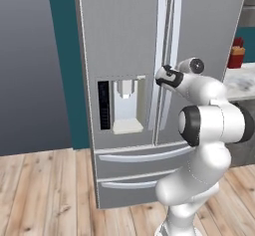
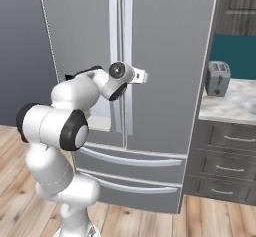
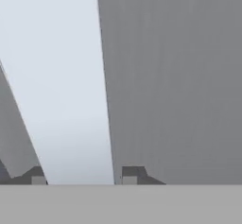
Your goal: Gather the potato and avocado from the fridge and place them on a tray on the dining counter. Then gather the fishs from the fridge and place them on the other tray.
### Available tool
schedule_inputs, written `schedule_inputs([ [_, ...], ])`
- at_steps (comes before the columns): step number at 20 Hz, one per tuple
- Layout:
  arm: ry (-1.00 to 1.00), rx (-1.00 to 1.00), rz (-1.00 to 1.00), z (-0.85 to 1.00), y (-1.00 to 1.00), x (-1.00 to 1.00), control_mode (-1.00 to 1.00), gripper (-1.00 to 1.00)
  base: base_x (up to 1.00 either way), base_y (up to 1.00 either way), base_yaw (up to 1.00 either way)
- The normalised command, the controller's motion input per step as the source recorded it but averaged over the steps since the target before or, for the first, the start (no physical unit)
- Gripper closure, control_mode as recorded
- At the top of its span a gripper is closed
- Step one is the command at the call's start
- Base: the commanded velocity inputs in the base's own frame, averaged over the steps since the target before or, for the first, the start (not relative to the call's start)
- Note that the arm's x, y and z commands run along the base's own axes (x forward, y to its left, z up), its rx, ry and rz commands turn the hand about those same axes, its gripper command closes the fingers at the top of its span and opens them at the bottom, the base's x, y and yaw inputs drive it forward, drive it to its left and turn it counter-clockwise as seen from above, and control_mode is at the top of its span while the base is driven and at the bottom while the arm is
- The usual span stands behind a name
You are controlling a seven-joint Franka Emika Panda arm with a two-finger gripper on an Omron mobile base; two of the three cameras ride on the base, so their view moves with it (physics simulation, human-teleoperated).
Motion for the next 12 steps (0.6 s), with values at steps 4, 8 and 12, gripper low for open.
schedule_inputs([
  [4, -0.03, 0.00, -0.06, -0.01, -0.80, -0.93, -1.00, 1.00, 0.00, 0.00, 0.00],
  [8, -0.05, 0.00, -0.01, -0.08, -0.86, -1.00, -1.00, 1.00, 0.00, 0.00, 0.00],
  [12, -0.06, 0.00, 0.00, -0.08, -0.84, -0.98, -1.00, 1.00, 0.00, 0.00, 0.00],
])
